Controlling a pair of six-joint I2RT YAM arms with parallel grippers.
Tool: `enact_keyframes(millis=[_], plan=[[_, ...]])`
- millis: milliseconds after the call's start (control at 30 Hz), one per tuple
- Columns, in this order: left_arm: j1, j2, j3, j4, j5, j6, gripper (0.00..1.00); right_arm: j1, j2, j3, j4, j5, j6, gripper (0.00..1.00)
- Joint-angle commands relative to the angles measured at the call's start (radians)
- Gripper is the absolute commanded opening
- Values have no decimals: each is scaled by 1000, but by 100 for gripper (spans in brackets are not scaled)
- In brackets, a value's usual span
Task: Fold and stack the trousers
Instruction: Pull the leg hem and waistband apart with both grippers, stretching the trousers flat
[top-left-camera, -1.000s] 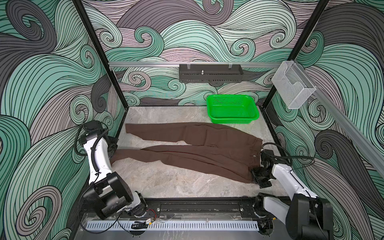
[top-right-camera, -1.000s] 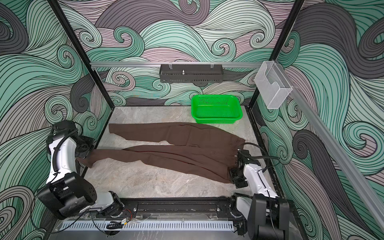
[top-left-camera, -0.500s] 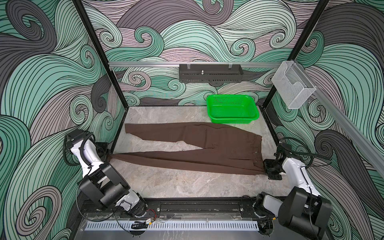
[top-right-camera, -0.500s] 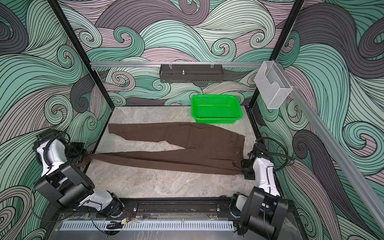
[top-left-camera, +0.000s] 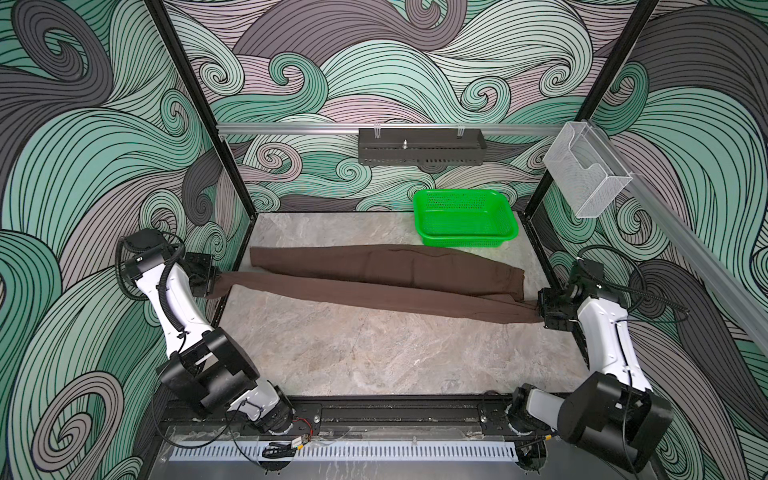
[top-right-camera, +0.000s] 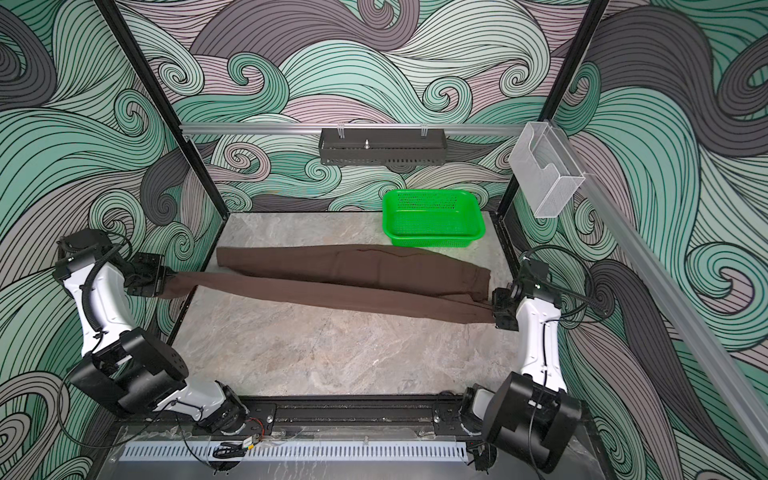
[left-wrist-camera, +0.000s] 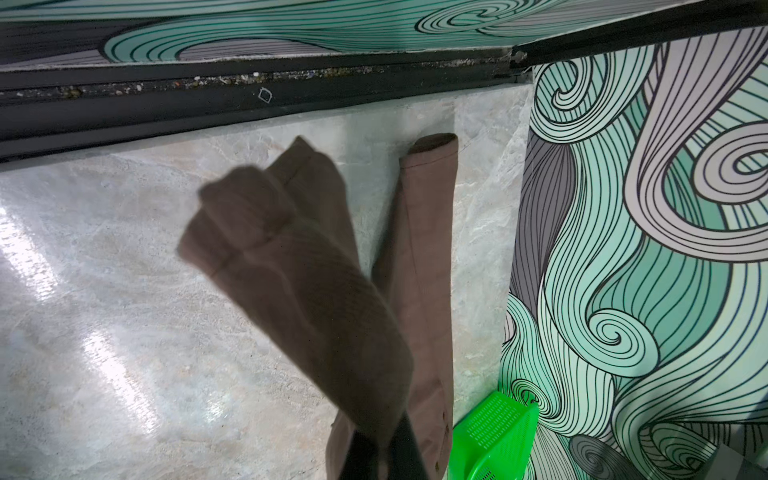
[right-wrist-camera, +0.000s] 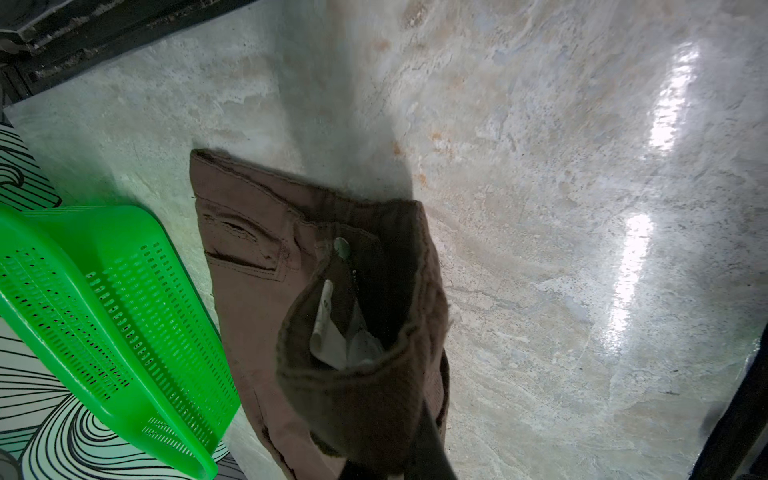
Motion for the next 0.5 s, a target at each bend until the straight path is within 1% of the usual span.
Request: enact_keyframes(millis=[0,67,133,233,333,467], plan=[[35,-82,-136,8,-116,40,0,-51,-69,-94,-16,191,-9,0],[44,-119,-245,37,-154,55,0,-79,-101,-144,-15,234,-25,0],[67,-141,-316,49,-172,69,0,-109,-121,-179,-16,269,-50,0],[85,-143,-350,8,-206,78,0,-131,-144,-223,-15,314,-70,0],[92,-145,-387,-8,-247,78,0,-149,-160,-263,-14,322,-80,0],[94,-158,-432,10,-262,85,0,-159,-189,-299,-13,330,-96,0]])
